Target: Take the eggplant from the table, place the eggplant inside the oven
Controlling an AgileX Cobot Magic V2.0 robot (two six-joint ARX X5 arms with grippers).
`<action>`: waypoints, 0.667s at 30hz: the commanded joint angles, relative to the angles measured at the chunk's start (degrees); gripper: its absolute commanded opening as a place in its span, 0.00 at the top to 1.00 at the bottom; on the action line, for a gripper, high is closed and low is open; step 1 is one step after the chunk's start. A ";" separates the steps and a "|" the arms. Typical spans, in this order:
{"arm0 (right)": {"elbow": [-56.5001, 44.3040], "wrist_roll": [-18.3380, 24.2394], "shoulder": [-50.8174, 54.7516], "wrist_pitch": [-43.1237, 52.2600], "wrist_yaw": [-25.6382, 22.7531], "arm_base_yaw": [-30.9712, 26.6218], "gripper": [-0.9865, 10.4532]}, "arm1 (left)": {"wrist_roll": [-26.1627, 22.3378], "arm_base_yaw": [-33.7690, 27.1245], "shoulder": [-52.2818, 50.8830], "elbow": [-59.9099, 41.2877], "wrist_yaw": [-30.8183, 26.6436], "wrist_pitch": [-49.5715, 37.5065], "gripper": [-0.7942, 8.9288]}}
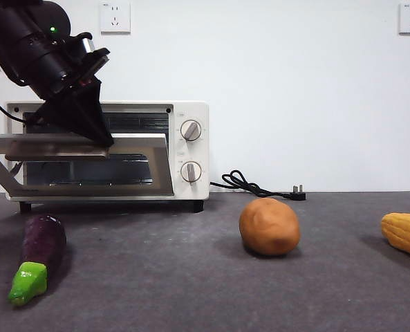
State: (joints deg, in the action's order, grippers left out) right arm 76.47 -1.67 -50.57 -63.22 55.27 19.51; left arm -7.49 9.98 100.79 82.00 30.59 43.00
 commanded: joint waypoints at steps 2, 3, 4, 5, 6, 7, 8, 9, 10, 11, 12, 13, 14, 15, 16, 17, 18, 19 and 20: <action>0.22 0.70 0.09 0.17 -0.24 0.09 0.47 | -0.57 0.26 0.66 -0.57 -0.13 -0.15 0.92; 0.22 0.70 0.09 0.17 -0.26 0.09 0.47 | -0.59 0.26 0.66 -0.57 -0.13 0.07 0.92; 0.22 0.70 0.09 0.17 -0.26 0.09 0.47 | -0.59 0.24 0.66 -0.57 -0.15 0.26 0.92; 0.22 0.70 0.09 0.17 -0.37 0.09 0.47 | -0.59 0.24 0.66 -0.57 -0.13 0.39 0.92; 0.22 0.68 0.09 0.17 -0.72 0.09 0.47 | -0.59 0.24 0.66 -0.57 -0.13 0.63 0.92; 0.22 0.70 0.09 0.17 -1.03 0.09 0.47 | -0.59 0.24 0.66 -0.57 -0.13 0.85 0.92; 0.22 0.68 0.09 0.17 -1.27 0.09 0.47 | -0.59 0.24 0.66 -0.57 -0.13 1.16 0.92; 0.22 0.68 0.09 0.17 -1.31 0.09 0.47 | -0.61 0.24 0.66 -0.57 -0.11 1.53 0.92; 0.22 0.68 0.09 0.17 -1.31 0.09 0.47 | -0.63 0.24 0.66 -0.57 -0.11 1.84 0.92; 0.22 0.68 0.09 0.17 -1.31 0.09 0.47 | -0.72 0.24 0.66 -0.57 -0.13 1.99 0.92; 0.22 0.68 0.09 0.17 -1.31 0.09 0.47 | -0.72 0.24 0.66 -0.57 -0.13 2.01 0.92; 0.22 0.68 0.09 0.17 -1.31 0.09 0.47 | -0.72 0.24 0.66 -0.57 -0.11 1.97 0.92; 0.22 0.68 0.09 0.17 -1.31 0.09 0.47 | -0.70 0.24 0.66 -0.57 -0.13 1.95 0.92; 0.22 0.68 0.09 0.15 -1.31 0.09 0.47 | -0.70 0.24 0.66 -0.57 -0.13 1.95 0.92; 0.22 0.68 0.09 0.15 -1.31 0.09 0.47 | -0.72 0.24 0.66 -0.57 -0.13 1.95 0.92; 0.22 0.68 0.09 0.15 -1.31 0.09 0.47 | -0.72 0.24 0.66 -0.57 -0.13 1.95 0.92; 0.22 0.68 0.09 0.15 -1.31 0.09 0.47 | -0.72 0.24 0.66 -0.57 -0.13 1.92 0.92; 0.22 0.68 0.09 0.15 -1.31 0.09 0.47 | -0.72 0.24 0.66 -0.57 -0.13 1.90 0.92; 0.22 0.68 0.09 0.17 -1.31 0.09 0.47 | -0.72 0.22 0.63 -0.57 -0.13 1.88 0.92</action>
State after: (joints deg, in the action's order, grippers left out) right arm 76.47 -1.65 -50.57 -63.22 53.98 19.51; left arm -7.51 10.20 100.79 82.00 30.52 44.95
